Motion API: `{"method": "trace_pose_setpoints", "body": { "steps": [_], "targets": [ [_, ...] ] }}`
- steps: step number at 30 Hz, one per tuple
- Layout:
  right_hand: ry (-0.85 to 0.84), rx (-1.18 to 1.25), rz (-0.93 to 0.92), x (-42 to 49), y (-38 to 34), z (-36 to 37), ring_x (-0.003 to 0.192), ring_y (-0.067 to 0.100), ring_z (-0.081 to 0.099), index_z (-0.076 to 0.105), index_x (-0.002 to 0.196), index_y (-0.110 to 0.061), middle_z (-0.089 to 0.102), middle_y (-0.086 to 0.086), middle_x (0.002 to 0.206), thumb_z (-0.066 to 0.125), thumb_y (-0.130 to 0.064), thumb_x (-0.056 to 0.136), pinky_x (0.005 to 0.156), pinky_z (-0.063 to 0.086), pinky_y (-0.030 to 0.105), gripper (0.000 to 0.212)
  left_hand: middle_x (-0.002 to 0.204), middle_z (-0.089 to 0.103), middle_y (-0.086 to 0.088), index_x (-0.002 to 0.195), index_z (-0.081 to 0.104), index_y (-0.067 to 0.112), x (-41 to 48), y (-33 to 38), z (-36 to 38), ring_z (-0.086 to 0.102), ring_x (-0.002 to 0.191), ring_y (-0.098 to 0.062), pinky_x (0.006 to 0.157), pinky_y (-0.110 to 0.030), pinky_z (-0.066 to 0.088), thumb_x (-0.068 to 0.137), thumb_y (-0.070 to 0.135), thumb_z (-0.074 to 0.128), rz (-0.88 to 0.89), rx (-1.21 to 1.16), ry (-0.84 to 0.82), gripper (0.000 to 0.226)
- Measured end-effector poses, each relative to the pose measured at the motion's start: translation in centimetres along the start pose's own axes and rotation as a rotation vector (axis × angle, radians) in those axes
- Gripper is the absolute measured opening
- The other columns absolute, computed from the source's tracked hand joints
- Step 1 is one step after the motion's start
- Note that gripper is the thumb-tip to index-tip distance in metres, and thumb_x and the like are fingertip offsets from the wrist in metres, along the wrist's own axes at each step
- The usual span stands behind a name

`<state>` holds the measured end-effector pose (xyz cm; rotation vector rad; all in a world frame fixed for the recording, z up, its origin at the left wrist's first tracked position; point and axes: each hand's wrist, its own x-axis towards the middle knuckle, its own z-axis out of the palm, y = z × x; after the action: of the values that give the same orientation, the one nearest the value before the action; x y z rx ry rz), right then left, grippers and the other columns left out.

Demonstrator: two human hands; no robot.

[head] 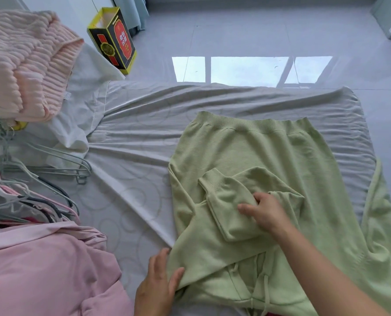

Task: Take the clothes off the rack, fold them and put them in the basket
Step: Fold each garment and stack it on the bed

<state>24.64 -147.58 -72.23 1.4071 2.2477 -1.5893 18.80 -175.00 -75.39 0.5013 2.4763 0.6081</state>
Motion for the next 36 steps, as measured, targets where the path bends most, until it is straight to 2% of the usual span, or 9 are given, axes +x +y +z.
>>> {"method": "trace_pose_setpoints", "body": {
  "steps": [5, 10, 14, 16, 19, 21, 29, 34, 36],
  "targets": [
    [0.353, 0.314, -0.202, -0.2, 2.5, -3.9, 0.074, -0.002, 0.059, 0.067, 0.089, -0.020, 0.069, -0.015, 0.075, 0.064, -0.026, 0.087, 0.070, 0.046, 0.017, 0.007, 0.106, 0.051, 0.011, 0.114, 0.040, 0.035, 1.5, 2.4, -2.3, 0.056, 0.105, -0.014, 0.076, -0.027, 0.040, 0.056, 0.089, 0.029, -0.024, 0.124, -0.100, 0.080],
    [0.278, 0.695, 0.132, -1.0, 7.0, -4.9, 0.066, 0.012, 0.066, 0.066, 0.087, -0.015, 0.071, -0.007, 0.068, 0.078, -0.068, 0.040, 0.054, 0.052, 0.017, 0.072, 0.095, 0.052, -0.006, 0.093, 0.047, 0.012, 12.2, 8.8, -4.2, 0.054, 0.093, -0.028, 0.071, -0.031, 0.037, 0.086, 0.048, 0.056, -0.004, -0.131, 0.191, 0.037],
    [0.232, 0.807, 0.121, -1.0, 7.6, -5.0, 0.056, 0.005, 0.065, 0.065, 0.101, -0.005, 0.071, -0.005, 0.064, 0.078, -0.053, 0.061, 0.051, 0.053, 0.017, 0.064, 0.106, 0.055, -0.008, 0.103, 0.048, 0.009, 18.6, 12.1, -4.2, 0.051, 0.089, -0.025, 0.075, -0.032, 0.039, 0.088, 0.037, 0.057, -0.170, -0.082, 0.194, 0.033],
    [0.249, 0.851, 0.130, -0.9, 7.1, -5.1, 0.057, 0.007, 0.066, 0.067, 0.089, -0.012, 0.072, -0.002, 0.066, 0.085, -0.064, 0.033, 0.051, 0.053, 0.017, 0.078, 0.107, 0.059, -0.009, 0.098, 0.050, 0.011, 19.0, 12.2, -4.0, 0.051, 0.086, -0.025, 0.076, -0.033, 0.041, 0.088, 0.020, 0.053, -0.228, -0.061, 0.216, 0.014],
    [0.186, 0.999, 0.121, -2.0, 5.5, -5.8, 0.057, 0.004, 0.066, 0.074, 0.069, -0.017, 0.071, -0.004, 0.064, 0.072, -0.035, 0.077, 0.050, 0.052, 0.015, 0.020, 0.121, 0.053, -0.016, 0.115, 0.043, 0.005, 18.1, 12.4, -3.9, 0.053, 0.107, -0.033, 0.088, -0.039, 0.042, 0.087, 0.025, 0.057, -0.256, -0.115, 0.209, 0.036],
    [0.111, 1.032, 0.090, -2.3, 5.3, -6.9, 0.060, 0.004, 0.067, 0.076, 0.066, -0.021, 0.072, -0.004, 0.068, 0.049, -0.010, 0.093, 0.052, 0.053, 0.016, 0.040, 0.130, 0.045, -0.018, 0.124, 0.037, 0.003, 17.6, 12.1, -3.4, 0.049, 0.116, -0.037, 0.091, -0.042, 0.041, 0.086, 0.032, 0.061, -0.295, -0.061, 0.155, 0.054],
    [0.047, 1.165, -0.212, -5.1, 0.3, -11.7, 0.099, 0.017, 0.067, 0.054, 0.129, -0.023, 0.067, 0.003, 0.113, 0.047, -0.013, 0.077, 0.079, 0.056, 0.030, 0.053, 0.113, 0.049, -0.021, 0.116, 0.057, -0.002, 13.0, 16.9, -3.7, 0.053, 0.098, -0.031, 0.083, -0.020, 0.035, 0.086, -0.004, 0.050, 0.232, -0.335, 0.441, 0.031],
    [0.197, 1.111, -0.287, -5.7, -0.3, -13.5, 0.109, 0.017, 0.063, 0.047, 0.135, -0.022, 0.062, 0.002, 0.124, 0.051, -0.015, 0.073, 0.085, 0.054, 0.033, 0.062, 0.156, -0.003, -0.014, 0.148, 0.005, 0.001, 10.0, 21.1, 3.4, 0.009, 0.144, -0.023, 0.113, -0.020, 0.004, 0.097, 0.028, 0.044, 0.307, -0.062, -0.300, 0.069],
    [0.247, 1.097, -0.278, -5.7, -0.2, -13.8, 0.104, 0.015, 0.064, 0.055, 0.125, -0.027, 0.064, 0.000, 0.118, 0.053, -0.016, 0.072, 0.080, 0.056, 0.029, 0.055, 0.157, -0.011, -0.008, 0.148, 0.004, 0.004, 9.1, 19.3, 4.4, -0.007, 0.144, -0.011, 0.109, -0.011, -0.007, 0.095, 0.047, 0.033, 0.458, -0.022, -0.288, 0.074]
  ]
}}
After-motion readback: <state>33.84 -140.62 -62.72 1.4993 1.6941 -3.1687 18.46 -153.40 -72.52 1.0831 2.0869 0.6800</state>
